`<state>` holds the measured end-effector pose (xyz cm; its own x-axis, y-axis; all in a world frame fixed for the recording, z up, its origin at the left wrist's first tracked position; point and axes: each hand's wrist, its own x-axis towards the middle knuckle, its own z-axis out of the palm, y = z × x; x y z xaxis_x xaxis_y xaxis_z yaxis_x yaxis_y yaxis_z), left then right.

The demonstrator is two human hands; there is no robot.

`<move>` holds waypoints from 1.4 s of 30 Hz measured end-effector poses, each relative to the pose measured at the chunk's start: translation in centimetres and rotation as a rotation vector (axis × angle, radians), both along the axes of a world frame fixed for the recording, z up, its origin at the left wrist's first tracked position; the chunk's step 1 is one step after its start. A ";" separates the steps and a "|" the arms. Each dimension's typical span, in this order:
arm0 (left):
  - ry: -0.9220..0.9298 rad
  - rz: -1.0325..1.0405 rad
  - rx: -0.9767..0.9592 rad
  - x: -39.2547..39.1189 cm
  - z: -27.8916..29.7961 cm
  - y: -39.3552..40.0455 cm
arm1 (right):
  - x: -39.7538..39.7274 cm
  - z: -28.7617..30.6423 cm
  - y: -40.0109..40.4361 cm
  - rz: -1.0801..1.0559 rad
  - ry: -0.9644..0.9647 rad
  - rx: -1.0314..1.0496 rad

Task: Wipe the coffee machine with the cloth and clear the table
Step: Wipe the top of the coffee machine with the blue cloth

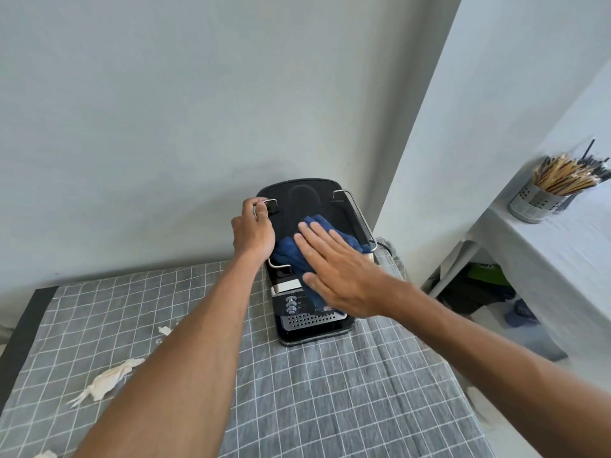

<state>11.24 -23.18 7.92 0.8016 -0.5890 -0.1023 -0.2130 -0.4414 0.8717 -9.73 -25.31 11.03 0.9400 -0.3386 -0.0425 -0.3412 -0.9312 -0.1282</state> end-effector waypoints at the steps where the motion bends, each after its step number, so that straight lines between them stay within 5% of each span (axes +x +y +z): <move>1: 0.002 -0.007 0.020 -0.1 0.0 0.0 | -0.2 0.1 -0.5 -0.028 0.020 0.025; 7: 0.013 -0.039 -0.005 0.1 -0.3 0.3 | 6.6 0.2 -3.3 -0.340 0.034 0.065; 14: 0.061 0.012 -0.030 -0.1 -0.3 -0.1 | 0.7 -0.3 0.5 -0.031 -0.042 -0.010; 25: 0.128 0.041 -0.045 -0.2 -0.3 -0.1 | 11.2 1.1 -7.4 -0.132 0.079 -0.045; 34: 0.136 0.039 -0.068 -0.2 -0.5 -0.1 | 2.6 0.6 0.5 -0.030 -0.012 -0.036; 42: 0.156 0.066 -0.066 -0.3 -0.5 -0.1 | 8.3 0.4 -7.0 -0.028 0.031 0.011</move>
<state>10.93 -23.23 7.39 0.8161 -0.5453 -0.1916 -0.0455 -0.3911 0.9192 -1.41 -32.32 11.39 0.9281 -0.3645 -0.0752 -0.3715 -0.9196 -0.1274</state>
